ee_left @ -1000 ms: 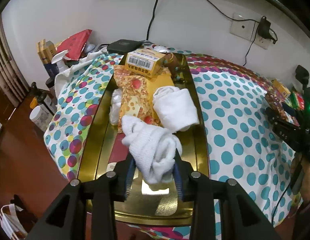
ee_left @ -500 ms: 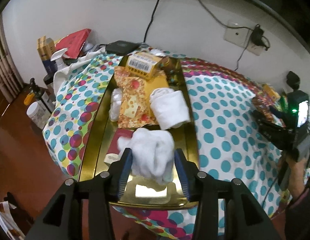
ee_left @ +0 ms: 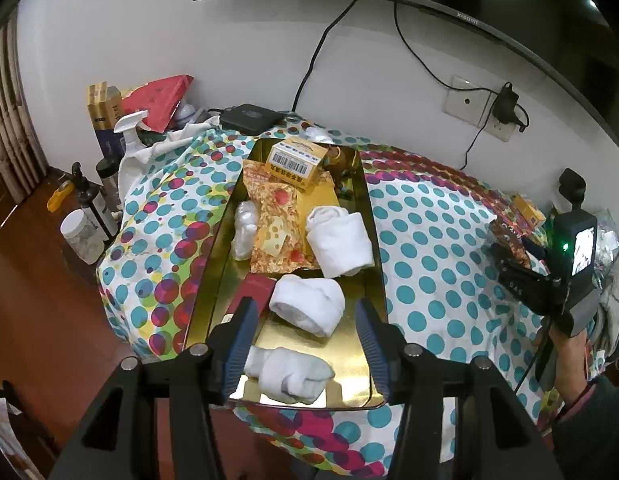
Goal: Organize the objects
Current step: 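Carry the white towel with the left tool into the gold tray and release, then carry the brown snack bag with the right tool over the tray and release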
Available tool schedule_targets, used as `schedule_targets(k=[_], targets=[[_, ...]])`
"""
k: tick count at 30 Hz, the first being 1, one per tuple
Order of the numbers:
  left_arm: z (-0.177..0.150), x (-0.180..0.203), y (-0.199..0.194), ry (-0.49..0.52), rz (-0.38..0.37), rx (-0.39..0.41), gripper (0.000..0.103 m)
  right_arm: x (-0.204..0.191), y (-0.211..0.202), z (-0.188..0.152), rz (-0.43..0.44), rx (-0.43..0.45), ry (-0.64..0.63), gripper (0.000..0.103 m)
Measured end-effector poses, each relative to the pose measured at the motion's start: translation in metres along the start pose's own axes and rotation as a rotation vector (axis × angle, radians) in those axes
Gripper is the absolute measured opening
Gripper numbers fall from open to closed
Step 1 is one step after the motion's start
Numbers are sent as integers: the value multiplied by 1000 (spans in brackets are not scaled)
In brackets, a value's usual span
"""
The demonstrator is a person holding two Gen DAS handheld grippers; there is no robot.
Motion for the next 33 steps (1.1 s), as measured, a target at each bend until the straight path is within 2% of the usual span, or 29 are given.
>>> schedule_targets(k=[4, 14, 21, 26, 30, 33], targets=[[-1, -6, -2, 15, 23, 2, 52, 1, -1, 1, -5, 5, -1, 58], [0, -50, -16, -78, 42, 33, 52, -8, -2, 1, -29, 9, -58, 58], [-8, -62, -23, -77, 57, 33, 52, -12, -7, 4, -32, 3, -61, 58], [-8, -66, -31, -79, 59, 40, 52, -23, -39, 32, 30, 62, -41, 58], [-6, -70, -42, -65, 77, 55, 52, -45, -74, 63, 121, 124, -25, 58], [-6, -77, -49, -72, 89, 56, 52, -71, -101, 86, 221, 152, -19, 58]])
Point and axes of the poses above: each gripper's, at about its wrist camera, not at the fingertips, and y roughly the way its jaws point, x to its right, z to its top, the point moved 7 cm from there along y, roughly the way its jaws point, and after that the axes turned 9 degrees about -z, right-handed, at the moved point
